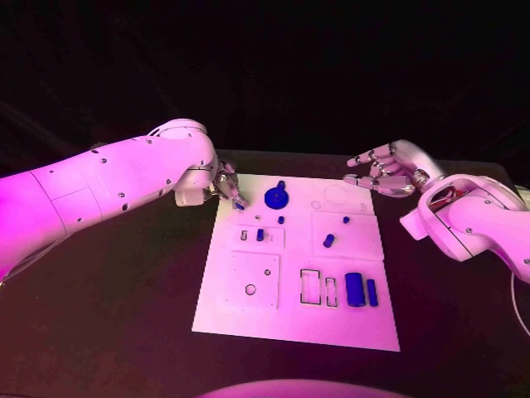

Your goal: Assemble the parts on the task board

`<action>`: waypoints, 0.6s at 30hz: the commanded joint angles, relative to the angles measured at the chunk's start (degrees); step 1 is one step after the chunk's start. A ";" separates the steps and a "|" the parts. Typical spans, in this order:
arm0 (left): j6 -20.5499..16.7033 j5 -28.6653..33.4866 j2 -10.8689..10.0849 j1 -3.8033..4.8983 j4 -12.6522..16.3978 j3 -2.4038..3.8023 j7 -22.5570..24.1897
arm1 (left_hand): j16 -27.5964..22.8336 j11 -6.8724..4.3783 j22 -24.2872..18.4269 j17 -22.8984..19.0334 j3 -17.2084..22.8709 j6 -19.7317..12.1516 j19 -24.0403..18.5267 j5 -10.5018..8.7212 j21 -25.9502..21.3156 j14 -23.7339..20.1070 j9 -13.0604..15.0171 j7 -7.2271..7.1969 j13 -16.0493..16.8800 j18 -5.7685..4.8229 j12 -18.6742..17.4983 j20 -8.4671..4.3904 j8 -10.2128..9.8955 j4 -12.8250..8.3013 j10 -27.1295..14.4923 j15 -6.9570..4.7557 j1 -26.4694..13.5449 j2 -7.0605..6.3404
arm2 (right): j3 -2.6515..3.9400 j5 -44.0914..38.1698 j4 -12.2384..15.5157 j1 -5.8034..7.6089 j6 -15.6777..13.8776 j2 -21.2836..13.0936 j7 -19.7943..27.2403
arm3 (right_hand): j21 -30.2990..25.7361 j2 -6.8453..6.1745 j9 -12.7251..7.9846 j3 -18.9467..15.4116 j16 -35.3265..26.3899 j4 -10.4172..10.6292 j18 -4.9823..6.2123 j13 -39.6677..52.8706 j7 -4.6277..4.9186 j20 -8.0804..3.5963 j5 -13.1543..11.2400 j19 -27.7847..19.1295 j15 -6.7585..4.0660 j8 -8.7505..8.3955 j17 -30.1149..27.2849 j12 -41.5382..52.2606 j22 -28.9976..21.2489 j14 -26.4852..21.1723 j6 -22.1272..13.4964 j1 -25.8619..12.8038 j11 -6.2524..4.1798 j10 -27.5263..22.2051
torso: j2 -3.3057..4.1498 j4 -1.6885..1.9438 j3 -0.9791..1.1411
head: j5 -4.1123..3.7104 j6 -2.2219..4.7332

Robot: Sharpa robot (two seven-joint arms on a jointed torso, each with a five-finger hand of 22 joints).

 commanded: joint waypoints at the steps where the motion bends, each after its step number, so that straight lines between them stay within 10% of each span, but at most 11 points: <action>1: -4.74 3.49 -1.74 0.03 2.94 0.00 1.73 | 0.17 0.06 4.21 15.08 7.75 -0.06 0.00 0.05 -0.14 5.93 0.13 -0.26 0.25 0.10 0.45 0.18 0.49 -7.25 0.60 0.22 -0.70 -0.34 | -0.03 -0.25 -0.04 -0.05 1.20 0.00 -0.24 | -0.38 0.34 0.10 -0.33 -0.32 0.00 1.09 0.09 0.11 -0.12 0.28 -0.45 -0.06 0.13 -0.06 0.25 -0.07 2.43 0.48 -0.10 0.05 0.18 | 0.04 0.01 -0.03 | 0.05 0.14; 18: -9.64 1.82 -8.66 -1.81 15.17 -1.87 2.92 | 0.17 -0.29 5.81 15.08 10.35 0.50 1.01 -0.04 1.31 5.93 0.13 -0.61 1.64 -0.31 1.86 -0.02 1.13 -9.23 2.07 -0.03 -1.48 -2.56 | -0.21 -0.25 -0.33 -0.23 1.58 0.14 -0.36 | -0.40 0.36 0.10 -0.37 -0.42 0.01 1.09 -0.02 0.10 -0.12 0.31 -0.46 -0.06 0.14 -0.18 0.13 -0.10 2.41 0.50 -0.12 0.05 0.13 | -0.37 0.59 -0.20 | 0.08 -0.66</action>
